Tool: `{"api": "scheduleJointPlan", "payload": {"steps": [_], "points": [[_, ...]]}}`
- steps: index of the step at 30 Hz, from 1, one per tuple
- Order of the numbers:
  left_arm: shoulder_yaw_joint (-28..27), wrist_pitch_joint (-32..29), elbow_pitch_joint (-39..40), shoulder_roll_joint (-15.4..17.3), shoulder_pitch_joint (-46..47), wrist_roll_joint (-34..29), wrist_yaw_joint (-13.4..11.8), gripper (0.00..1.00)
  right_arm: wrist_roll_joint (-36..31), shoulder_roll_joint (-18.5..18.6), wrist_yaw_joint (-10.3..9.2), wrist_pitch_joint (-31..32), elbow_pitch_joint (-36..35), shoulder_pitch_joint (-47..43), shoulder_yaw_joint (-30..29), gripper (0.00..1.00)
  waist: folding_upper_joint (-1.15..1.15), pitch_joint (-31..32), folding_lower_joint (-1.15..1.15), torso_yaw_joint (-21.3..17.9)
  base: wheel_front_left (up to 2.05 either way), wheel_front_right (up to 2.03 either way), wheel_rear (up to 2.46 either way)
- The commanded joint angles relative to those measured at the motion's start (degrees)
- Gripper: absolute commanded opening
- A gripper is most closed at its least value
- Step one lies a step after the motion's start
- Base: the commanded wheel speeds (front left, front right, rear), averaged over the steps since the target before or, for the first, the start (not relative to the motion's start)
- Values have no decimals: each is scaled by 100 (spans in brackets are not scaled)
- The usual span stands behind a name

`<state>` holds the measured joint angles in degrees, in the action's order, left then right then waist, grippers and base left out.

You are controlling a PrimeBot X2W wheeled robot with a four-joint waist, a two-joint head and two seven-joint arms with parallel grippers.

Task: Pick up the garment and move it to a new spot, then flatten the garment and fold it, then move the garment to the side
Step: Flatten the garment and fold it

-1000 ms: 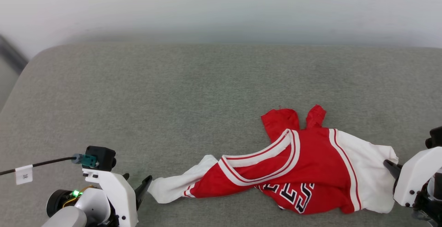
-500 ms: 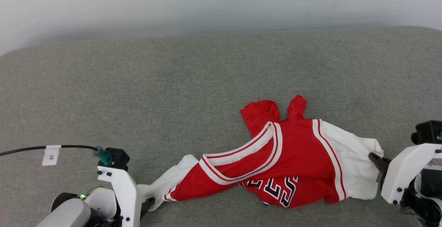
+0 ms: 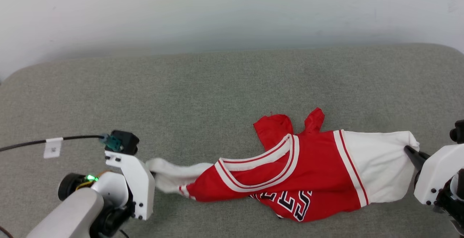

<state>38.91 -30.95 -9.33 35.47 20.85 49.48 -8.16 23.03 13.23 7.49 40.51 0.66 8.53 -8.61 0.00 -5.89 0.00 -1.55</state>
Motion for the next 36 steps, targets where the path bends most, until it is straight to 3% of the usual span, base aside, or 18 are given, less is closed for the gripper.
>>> {"api": "scheduleJointPlan", "payload": {"steps": [1,8,18,30,36], "points": [[-61,114,33,11,153,-94,-49,0,-41,71,-1,-54,25,103,-23,0,0,155,0,65,0,0,0],[-436,695,68,-152,1015,-385,-177,0,-109,327,0,-89,70,473,-70,0,0,482,0,172,0,0,0],[-590,1259,-1167,-703,2717,-734,64,0,-90,832,-1,-490,609,1831,155,0,0,507,0,131,0,0,0],[-904,2447,-2755,-1204,4804,-1059,307,0,-319,827,-1,-1653,1801,4398,439,0,0,-469,0,-64,0,0,0],[-981,3184,-3228,-1279,5837,-1306,424,0,-484,675,-1,-2468,2424,5694,473,0,0,-1026,0,-129,0,0,0]]}}
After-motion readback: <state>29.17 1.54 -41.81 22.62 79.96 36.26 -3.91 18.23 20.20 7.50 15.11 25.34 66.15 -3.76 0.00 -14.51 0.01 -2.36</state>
